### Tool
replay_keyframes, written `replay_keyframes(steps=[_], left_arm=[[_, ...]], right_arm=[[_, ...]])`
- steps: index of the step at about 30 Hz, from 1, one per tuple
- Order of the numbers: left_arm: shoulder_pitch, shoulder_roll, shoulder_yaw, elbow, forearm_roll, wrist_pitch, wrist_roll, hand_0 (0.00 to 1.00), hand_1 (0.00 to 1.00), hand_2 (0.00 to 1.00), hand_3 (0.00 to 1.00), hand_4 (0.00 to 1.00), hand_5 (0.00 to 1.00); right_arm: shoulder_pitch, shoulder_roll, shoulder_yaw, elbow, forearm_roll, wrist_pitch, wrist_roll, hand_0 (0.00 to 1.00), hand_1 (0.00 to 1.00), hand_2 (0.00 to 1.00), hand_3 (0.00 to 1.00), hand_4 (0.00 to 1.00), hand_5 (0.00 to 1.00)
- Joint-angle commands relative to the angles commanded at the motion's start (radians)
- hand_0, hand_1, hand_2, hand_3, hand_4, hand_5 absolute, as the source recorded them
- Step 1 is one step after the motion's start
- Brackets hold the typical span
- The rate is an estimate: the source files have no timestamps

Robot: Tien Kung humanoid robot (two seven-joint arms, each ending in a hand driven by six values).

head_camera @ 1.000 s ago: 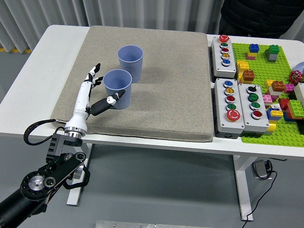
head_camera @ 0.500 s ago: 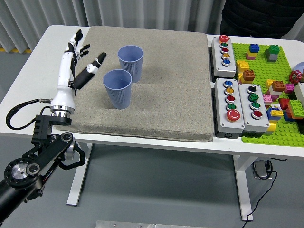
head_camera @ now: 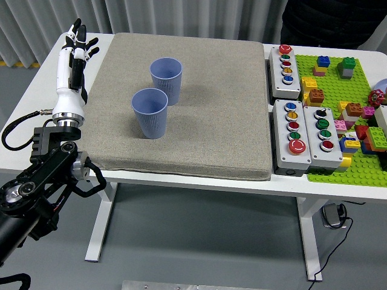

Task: Pick cup pour cup place

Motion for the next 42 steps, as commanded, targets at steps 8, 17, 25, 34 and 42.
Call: replay_keyframes(steps=[8,17,25,34,42], left_arm=[[-0.038,0.006,-0.068,0.022,-0.081,-0.022,0.001,0.765,0.801,0.95,0.948,0.896,0.998],[-0.06,0.021,-0.069,0.025,-0.051,-0.024,0.01,0.764,0.8,0.946,0.944,0.896,0.998],[-0.047,0.042,-0.109,0.004,-0.041,-0.02,0.008,0.756,0.782,0.922,0.938,0.894,0.998],[-0.012,0.032,-0.146,-0.005,-0.039,-0.015,0.002,0.755,0.783,0.924,0.936,0.893,0.998],[-0.007,0.011,-0.14,-0.01,-0.037,-0.015,0.002,0.75,0.783,0.92,0.933,0.893,0.998]], right_arm=[[0.0,0.002,-0.002,0.0,0.002,-0.001,0.0,0.7,0.706,0.669,0.636,0.059,0.31],[0.007,0.002,-0.005,0.0,-0.001,0.0,-0.003,0.7,0.706,0.669,0.636,0.062,0.316],[0.032,-0.004,0.016,0.001,-0.046,0.01,-0.004,0.7,0.706,0.669,0.635,0.062,0.321],[0.016,0.003,0.006,0.0,-0.007,-0.002,-0.001,0.7,0.706,0.669,0.635,0.063,0.324],[0.022,0.003,0.011,0.0,-0.016,0.0,0.001,0.7,0.706,0.669,0.635,0.05,0.304]])
